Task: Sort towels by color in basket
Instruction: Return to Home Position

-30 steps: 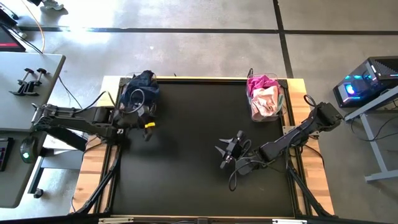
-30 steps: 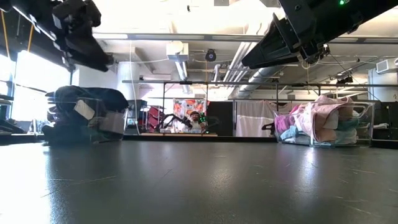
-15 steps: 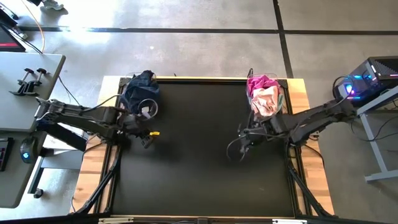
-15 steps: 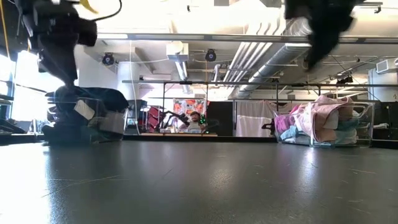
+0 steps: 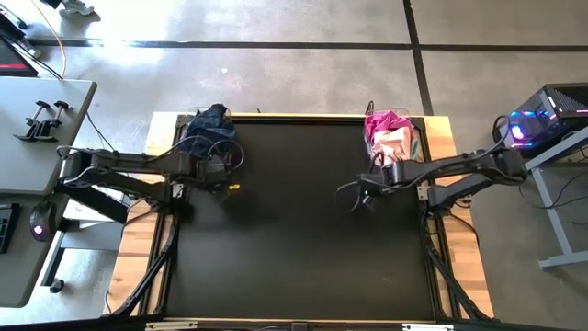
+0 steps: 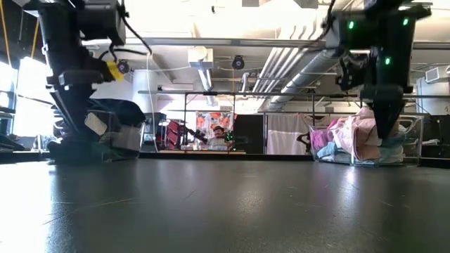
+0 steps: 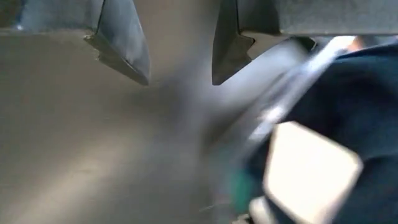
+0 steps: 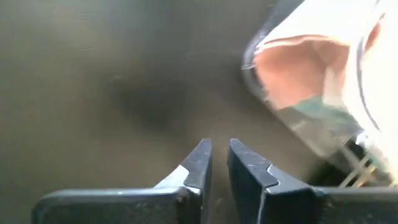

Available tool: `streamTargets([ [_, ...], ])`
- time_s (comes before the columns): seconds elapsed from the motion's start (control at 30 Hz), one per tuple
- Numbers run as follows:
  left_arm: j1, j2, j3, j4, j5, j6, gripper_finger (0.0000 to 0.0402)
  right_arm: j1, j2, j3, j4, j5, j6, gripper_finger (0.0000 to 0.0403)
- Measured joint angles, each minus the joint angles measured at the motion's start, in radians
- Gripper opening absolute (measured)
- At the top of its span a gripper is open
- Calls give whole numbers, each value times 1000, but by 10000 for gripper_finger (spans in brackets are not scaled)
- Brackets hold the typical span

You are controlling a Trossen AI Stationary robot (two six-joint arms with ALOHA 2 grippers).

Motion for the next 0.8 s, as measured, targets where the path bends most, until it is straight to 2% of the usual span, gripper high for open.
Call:
streamTargets([
  [0.13,48,0,0,-99,-43,4,156,-72,0,-48,57,12,-65,58],
  [0.27,66,-19,0,-179,-52,-12,156,-115,-3,-42,79,-31,-117,100],
  [0.4,58,-60,34,-208,0,-12,156,-120,-40,22,63,-79,-194,144],
  [0.5,28,-105,85,-218,16,4,156,-86,-129,51,87,-92,-254,154],
  [0.63,-37,-202,119,-74,-4,95,156,-38,-343,20,184,-110,-308,140],
  [0.73,-76,-293,83,178,-2,206,156,-15,-551,-43,263,-112,-321,117],
  [0.8,-89,-344,23,388,70,272,156,3,-703,-104,359,-120,-318,97],
])
